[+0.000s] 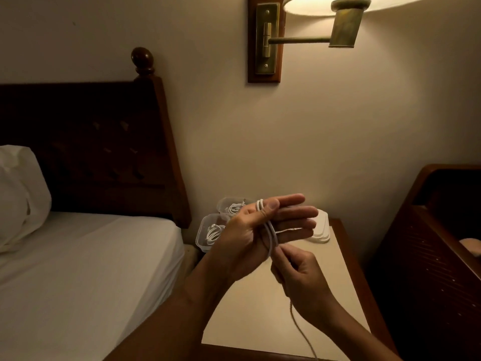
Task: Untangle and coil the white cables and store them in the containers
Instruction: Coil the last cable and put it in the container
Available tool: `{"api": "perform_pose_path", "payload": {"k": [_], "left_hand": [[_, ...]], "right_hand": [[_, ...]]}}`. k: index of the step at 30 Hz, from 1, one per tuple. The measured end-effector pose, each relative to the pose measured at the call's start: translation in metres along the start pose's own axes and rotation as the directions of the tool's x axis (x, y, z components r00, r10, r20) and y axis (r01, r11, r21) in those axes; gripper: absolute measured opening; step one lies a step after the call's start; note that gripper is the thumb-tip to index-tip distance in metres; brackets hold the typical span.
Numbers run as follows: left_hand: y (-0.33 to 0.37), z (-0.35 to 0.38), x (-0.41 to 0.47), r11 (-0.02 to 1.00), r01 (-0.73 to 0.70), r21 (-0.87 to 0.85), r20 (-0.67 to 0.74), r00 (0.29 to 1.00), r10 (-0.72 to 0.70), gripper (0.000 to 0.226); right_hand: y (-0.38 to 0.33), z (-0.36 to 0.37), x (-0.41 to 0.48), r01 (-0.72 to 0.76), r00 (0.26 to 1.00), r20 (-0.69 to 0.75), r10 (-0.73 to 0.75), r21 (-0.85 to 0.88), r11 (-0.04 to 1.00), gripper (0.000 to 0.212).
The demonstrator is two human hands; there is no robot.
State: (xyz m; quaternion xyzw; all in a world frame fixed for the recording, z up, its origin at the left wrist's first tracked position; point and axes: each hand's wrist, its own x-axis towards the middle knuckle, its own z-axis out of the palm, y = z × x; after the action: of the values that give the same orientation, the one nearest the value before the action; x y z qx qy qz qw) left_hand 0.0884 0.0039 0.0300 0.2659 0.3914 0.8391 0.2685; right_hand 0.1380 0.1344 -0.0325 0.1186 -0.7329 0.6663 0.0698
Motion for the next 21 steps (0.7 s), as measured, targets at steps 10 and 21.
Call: {"api": "perform_pose_path", "payload": {"k": [10, 21], "left_hand": [[-0.018, -0.015, 0.015, 0.291, 0.189, 0.938, -0.166, 0.981, -0.099, 0.035], [0.010, -0.031, -0.015, 0.733, 0.417, 0.538, 0.189, 0.787, -0.587, 0.071]], "right_hand": [[-0.017, -0.013, -0.012, 0.088, 0.954, 0.283, 0.102, -0.587, 0.805, 0.016], [-0.055, -0.079, 0.025, 0.291, 0.957, 0.096, -0.274, -0.320, 0.902, 0.026]]}}
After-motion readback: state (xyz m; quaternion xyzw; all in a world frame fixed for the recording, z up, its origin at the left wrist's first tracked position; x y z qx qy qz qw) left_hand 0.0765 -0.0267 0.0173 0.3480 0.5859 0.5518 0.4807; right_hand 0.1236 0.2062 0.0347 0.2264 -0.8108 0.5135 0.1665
